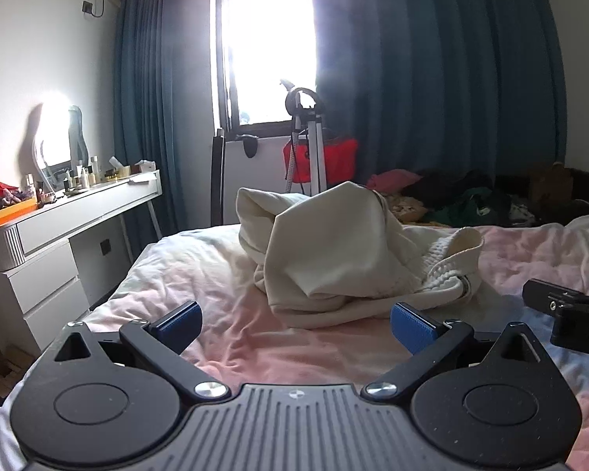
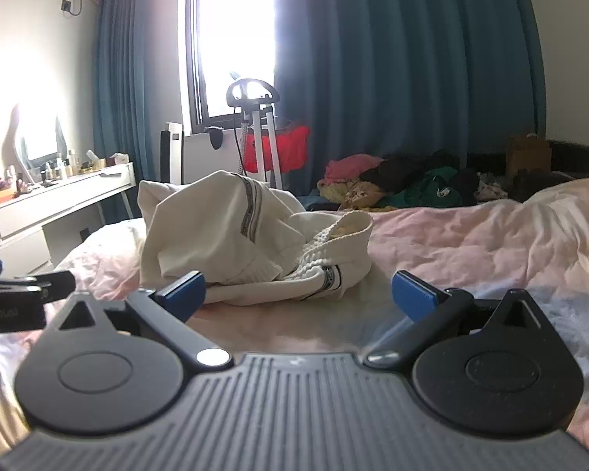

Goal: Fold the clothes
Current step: 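Move both grippers toward the cream garment on the bed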

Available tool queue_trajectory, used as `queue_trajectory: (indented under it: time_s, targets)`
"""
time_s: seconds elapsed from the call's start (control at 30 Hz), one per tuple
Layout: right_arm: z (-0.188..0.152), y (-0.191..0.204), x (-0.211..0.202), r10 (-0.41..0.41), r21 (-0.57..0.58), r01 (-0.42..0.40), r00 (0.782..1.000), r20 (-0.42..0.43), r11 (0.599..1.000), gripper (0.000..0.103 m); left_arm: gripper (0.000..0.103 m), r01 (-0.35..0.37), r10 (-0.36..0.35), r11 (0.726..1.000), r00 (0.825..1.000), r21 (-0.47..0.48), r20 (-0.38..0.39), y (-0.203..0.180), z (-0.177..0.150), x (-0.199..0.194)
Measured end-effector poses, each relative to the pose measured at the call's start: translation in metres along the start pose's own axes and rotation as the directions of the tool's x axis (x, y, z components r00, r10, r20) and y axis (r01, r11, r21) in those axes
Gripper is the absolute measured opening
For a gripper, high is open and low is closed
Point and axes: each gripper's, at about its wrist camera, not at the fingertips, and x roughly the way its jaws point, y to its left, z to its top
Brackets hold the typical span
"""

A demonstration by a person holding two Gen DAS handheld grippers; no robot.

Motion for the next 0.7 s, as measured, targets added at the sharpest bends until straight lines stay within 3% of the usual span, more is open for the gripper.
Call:
queue_trajectory:
  time_s: [0.7]
  targets:
    - [0.0, -0.0019, 0.0013, -0.003, 0.029, 0.003, 1.0, -0.016, 1.0, 0.103, 0.103, 0.006, -0.007, 1.0, 0.999, -0.008, -0.051, -0.0026, -0.0025, 0.0019]
